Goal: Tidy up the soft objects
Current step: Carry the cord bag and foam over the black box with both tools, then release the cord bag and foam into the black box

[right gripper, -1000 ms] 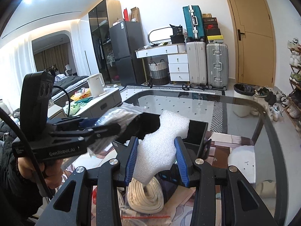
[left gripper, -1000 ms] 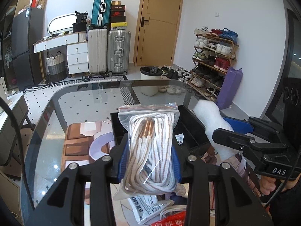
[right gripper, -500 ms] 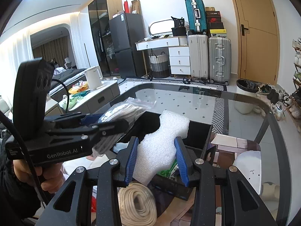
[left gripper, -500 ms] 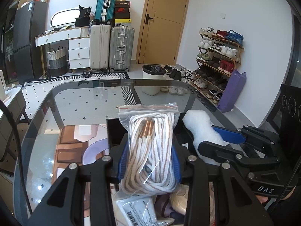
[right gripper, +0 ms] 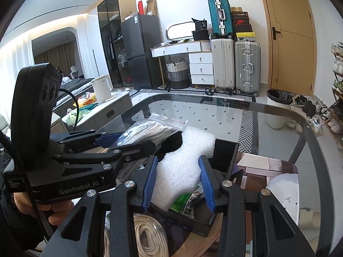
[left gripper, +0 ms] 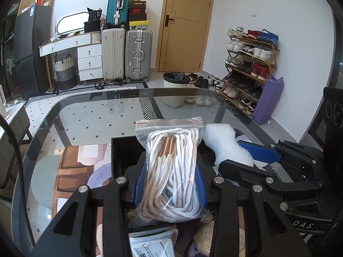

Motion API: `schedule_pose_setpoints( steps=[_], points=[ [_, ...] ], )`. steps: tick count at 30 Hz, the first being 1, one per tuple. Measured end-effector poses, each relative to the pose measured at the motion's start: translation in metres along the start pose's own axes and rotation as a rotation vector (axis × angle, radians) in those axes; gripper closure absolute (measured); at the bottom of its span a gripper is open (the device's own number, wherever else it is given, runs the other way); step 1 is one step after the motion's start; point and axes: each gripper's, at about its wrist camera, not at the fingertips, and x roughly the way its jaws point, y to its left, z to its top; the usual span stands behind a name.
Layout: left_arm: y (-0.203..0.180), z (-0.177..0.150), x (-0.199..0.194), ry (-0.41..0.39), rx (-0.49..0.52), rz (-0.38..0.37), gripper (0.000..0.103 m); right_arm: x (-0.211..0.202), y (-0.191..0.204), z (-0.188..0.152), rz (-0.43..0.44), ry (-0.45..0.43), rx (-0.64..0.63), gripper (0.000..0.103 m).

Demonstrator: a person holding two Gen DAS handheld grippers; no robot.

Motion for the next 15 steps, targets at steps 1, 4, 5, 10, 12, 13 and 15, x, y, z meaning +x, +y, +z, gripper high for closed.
schedule_pose_setpoints(
  steps=[1, 4, 5, 10, 12, 13, 15],
  points=[
    [0.001, -0.001, 0.001, 0.003, -0.003, -0.001, 0.065, 0.0, 0.0, 0.0, 0.002, 0.002, 0.0, 0.063],
    [0.0, -0.001, 0.002, 0.003, 0.001, 0.0, 0.065, 0.004, -0.001, -0.001, 0.001, 0.006, -0.003, 0.063],
    [-0.001, -0.002, 0.002, 0.002, 0.006, 0.001, 0.065, 0.005, -0.002, -0.002, 0.002, 0.008, -0.003, 0.063],
    [-0.002, -0.002, 0.007, 0.014, 0.013, 0.004, 0.065, 0.01, -0.005, -0.003, 0.0, 0.011, 0.007, 0.063],
    [-0.002, -0.001, 0.007, 0.017, 0.016, 0.006, 0.065, 0.01, -0.007, 0.0, -0.015, 0.006, 0.005, 0.063],
    [-0.002, 0.0, 0.006, 0.018, 0.019, 0.008, 0.064, 0.009, -0.008, 0.0, -0.02, 0.0, 0.006, 0.063],
    [-0.002, 0.001, 0.004, 0.02, 0.021, 0.002, 0.063, 0.006, -0.009, 0.001, -0.042, -0.012, 0.008, 0.053]
  ],
)
